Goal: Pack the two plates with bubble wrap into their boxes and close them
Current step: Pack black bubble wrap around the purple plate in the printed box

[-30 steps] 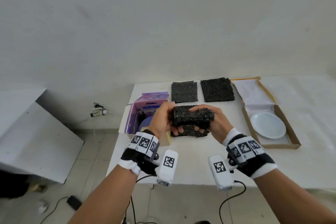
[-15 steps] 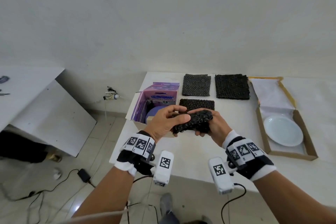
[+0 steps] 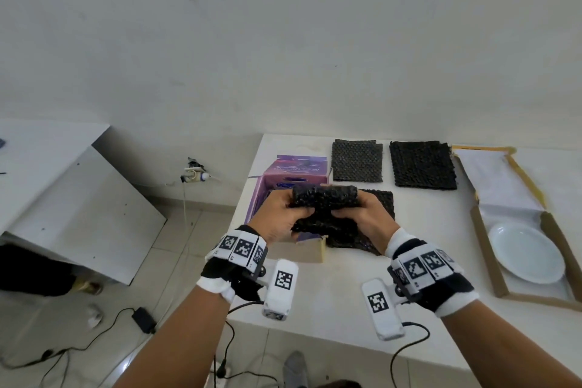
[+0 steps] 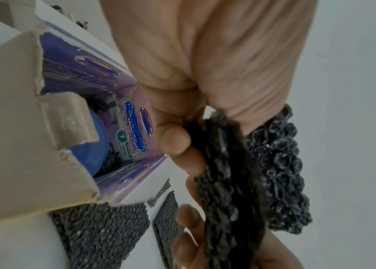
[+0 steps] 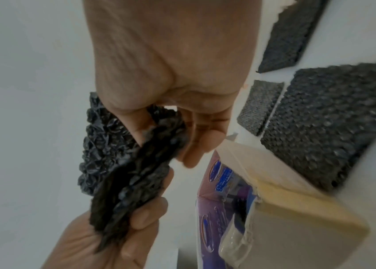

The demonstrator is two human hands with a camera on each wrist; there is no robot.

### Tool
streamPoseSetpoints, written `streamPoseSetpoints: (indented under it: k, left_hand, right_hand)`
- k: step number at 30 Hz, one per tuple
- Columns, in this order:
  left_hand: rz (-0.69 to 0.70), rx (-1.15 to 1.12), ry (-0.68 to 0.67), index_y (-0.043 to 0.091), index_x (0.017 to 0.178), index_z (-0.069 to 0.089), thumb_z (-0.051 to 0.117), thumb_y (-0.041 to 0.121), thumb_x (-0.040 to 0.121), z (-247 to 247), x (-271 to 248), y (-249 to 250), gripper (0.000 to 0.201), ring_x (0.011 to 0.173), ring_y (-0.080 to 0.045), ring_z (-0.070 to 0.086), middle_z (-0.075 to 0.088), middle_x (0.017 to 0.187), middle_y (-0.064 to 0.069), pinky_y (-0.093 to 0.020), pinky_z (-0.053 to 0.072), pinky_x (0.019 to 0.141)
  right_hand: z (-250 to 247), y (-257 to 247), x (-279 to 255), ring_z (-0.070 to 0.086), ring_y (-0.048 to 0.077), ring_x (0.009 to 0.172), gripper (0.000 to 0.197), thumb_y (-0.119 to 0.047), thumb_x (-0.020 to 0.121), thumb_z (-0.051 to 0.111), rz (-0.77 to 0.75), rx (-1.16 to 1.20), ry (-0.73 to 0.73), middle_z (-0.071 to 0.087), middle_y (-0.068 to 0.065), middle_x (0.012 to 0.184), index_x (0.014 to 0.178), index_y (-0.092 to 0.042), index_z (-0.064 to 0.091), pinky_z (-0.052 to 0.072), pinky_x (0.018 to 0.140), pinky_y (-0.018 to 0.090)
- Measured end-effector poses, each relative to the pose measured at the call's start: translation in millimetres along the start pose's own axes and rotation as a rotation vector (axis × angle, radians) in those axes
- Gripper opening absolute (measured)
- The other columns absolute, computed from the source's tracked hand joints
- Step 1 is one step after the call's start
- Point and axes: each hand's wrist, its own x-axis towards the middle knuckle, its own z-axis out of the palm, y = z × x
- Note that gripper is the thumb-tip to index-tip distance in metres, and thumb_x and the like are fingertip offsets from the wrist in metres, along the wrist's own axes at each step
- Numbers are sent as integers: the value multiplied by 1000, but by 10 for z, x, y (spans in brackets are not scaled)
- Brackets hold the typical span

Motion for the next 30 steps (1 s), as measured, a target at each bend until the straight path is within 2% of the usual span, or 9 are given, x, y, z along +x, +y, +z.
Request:
streamPoseSetpoints:
  k: [2, 5, 12, 15, 18, 20, 24, 27, 30]
  left_hand:
    - [27, 0, 4, 10, 84, 66, 55, -10, 86, -90, 60, 43, 23, 47, -9, 60, 65, 60, 3, -20, 46, 43]
    - [-14, -57, 31, 12, 85, 64, 48, -4, 90, -191, 134, 73, 23, 35, -18, 48, 60, 59, -9, -20, 34, 33]
    - [-171, -260, -104, 7, 97, 63, 35, 54, 94, -506, 235, 23, 56, 40, -22, 50, 66, 73, -16, -19, 34, 33]
    - [-161, -137, -11, 10, 81, 65, 63, 32, 87, -551, 271, -18, 23, 39, -19, 50, 62, 63, -12, -20, 35, 33]
    - [-132, -156, 89, 11, 82, 66, 68, 5, 82, -583, 313, -90, 6, 43, -13, 55, 61, 67, -9, -18, 39, 34]
    - [-85, -161, 150, 10, 85, 65, 68, 1, 81, -619, 353, -131, 10, 56, -11, 59, 63, 73, -6, -19, 48, 45]
    - [51, -25, 238, 14, 84, 65, 71, 2, 79, -673, 418, -149, 15, 72, -13, 63, 66, 78, -2, -18, 52, 69]
    - [102, 120, 307, 20, 80, 64, 75, 9, 76, -671, 460, -179, 16, 73, -12, 65, 68, 77, 2, -21, 53, 70]
    - [132, 323, 381, 22, 77, 64, 78, 23, 73, -645, 484, -203, 14, 67, -8, 63, 65, 70, 9, -16, 50, 63]
  right_hand:
    - [83, -62, 74, 65, 17, 66, 27, 16, 85, 50, -35, 7, -10, 69, 6, 75, 97, -2, 65, 55, 61, 27]
    - [202, -114, 176, 47, 14, 33, 26, 16, 86, 45, -38, 32, 37, 56, 9, 49, 76, -1, 63, 32, 32, 17]
    - [431, -143, 380, 37, 9, 25, 33, 22, 85, 36, 3, -45, 35, 49, 2, 36, 75, 4, 61, 27, 30, 14]
    - [512, -157, 433, 57, 5, 44, 29, 20, 86, 41, -58, -76, 26, 65, 3, 56, 94, 7, 66, 44, 41, 17]
    - [525, -132, 505, 64, 20, 65, 32, 15, 88, 40, -26, -15, 48, 66, 16, 94, 107, 3, 63, 55, 58, 35]
    - [502, -116, 519, 60, 22, 54, 26, -1, 93, 38, 98, 137, 56, 63, 15, 88, 106, -5, 60, 49, 43, 29]
    - [481, -143, 513, 60, 24, 56, 33, -38, 93, 47, 192, 252, -31, 66, 9, 76, 96, -9, 63, 49, 44, 26]
    - [571, -126, 561, 60, 19, 51, 10, -13, 86, 65, 122, 49, 28, 67, 11, 77, 94, -8, 61, 51, 43, 25]
    - [612, -61, 627, 62, 20, 54, 20, -1, 79, 69, 19, -213, 202, 67, 10, 78, 83, -17, 57, 54, 48, 26]
